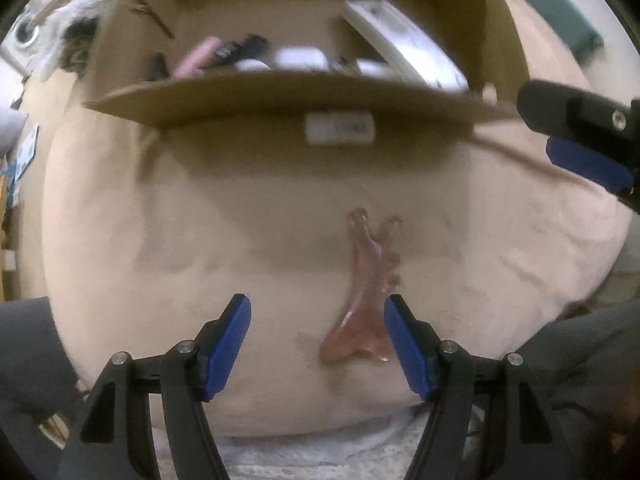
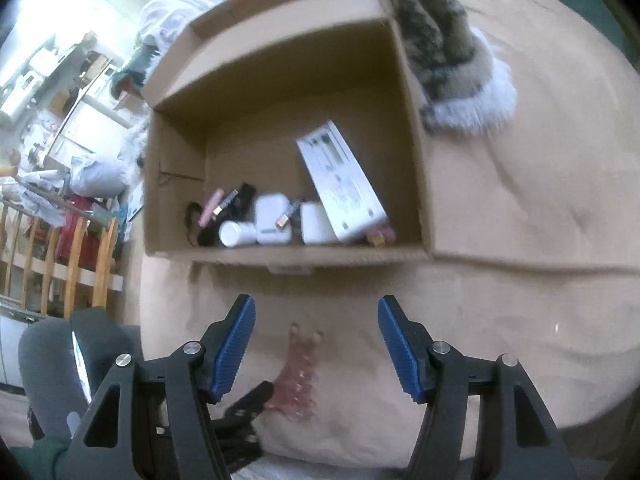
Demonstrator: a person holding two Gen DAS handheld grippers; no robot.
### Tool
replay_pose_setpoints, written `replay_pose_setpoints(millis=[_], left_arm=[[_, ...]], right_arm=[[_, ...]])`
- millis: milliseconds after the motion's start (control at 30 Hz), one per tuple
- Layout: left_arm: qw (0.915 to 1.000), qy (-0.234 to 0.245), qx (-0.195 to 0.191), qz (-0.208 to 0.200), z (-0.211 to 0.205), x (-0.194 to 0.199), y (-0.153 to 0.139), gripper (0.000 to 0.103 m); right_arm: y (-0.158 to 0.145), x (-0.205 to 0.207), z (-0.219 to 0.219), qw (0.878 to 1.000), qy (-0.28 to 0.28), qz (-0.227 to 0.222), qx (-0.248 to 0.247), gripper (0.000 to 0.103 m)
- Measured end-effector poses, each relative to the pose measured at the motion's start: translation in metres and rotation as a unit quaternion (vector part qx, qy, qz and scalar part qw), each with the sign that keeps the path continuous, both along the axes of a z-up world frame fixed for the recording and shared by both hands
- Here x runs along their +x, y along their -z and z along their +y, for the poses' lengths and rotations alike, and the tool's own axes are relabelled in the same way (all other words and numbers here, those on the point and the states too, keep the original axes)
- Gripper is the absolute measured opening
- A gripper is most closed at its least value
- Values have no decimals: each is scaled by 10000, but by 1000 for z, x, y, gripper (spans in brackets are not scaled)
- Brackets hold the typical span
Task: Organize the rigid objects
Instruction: 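Move the left gripper to the pink hair claw clip and grasp it, then lift the claw clip with the left gripper while the right gripper grasps the white pill bottle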
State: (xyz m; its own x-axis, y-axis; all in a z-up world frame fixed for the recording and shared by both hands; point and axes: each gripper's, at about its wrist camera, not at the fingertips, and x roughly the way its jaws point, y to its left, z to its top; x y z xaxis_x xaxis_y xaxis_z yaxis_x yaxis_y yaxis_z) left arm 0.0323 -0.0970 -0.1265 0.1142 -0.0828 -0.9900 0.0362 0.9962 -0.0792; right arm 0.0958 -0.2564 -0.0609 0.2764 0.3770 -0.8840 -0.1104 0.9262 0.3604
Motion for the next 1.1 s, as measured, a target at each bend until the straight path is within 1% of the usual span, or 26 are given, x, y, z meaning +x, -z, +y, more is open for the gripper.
replay_pose_setpoints(millis=[67,133,167,200,267,300,333,367,400,433,567,667,700,733,767,833,900,1000,1100], left_arm=[[9998,154,91,49,-12,-2,9,66],[9994,284,33,175,-21,-2,19,66],[9991,334,63,245,-24,-2,23,66],[9989,345,90,295,-25,-1,27,66],[9992,304,80,246,-28,-1,30,66],[9991,339,104,222,-30,0,30,61],[9988,432,91,192,-33,-1,30,45],[9982,559,39,218,-38,-1,31,37],[9976,650,165,192,-43,-2,30,34],[9973,681,207,179,-45,-3,29,31],[9960,834,312,81,-51,-7,26,29],[9960,836,314,-1,-55,-11,19,28],[9962,821,276,-23,-55,-14,16,27],[9964,818,213,-62,-52,-15,12,18],[9965,811,160,-121,-48,-15,6,18],[9963,762,225,-321,-42,-16,-8,17],[9959,773,232,-397,-38,-16,-16,16],[9973,641,126,-323,-29,-19,-19,16],[9990,387,-35,-205,-11,-12,-17,16]], right_arm=[[9,-3,-7,9999,106,92,-19,67],[16,-3,-14,9996,214,185,10,67],[17,-1,-18,9994,265,207,39,67],[18,0,-20,9993,306,222,41,67],[21,2,-26,9989,397,260,56,67],[22,1,-27,9988,414,271,65,67],[22,1,-27,9988,411,272,72,67],[22,1,-27,9989,392,258,69,67],[21,1,-26,9990,372,243,62,67],[20,1,-24,9991,355,230,39,67],[18,1,-23,9993,327,190,62,67],[19,1,-22,9992,330,202,76,67],[20,2,-21,9992,333,211,75,67],[20,2,-22,9991,346,222,69,67],[21,2,-23,9990,365,237,62,67],[24,3,-26,9986,438,298,53,67],[26,5,-28,9980,507,368,78,67],[26,6,-25,9981,488,374,62,67],[28,7,-19,9982,440,398,10,67]])
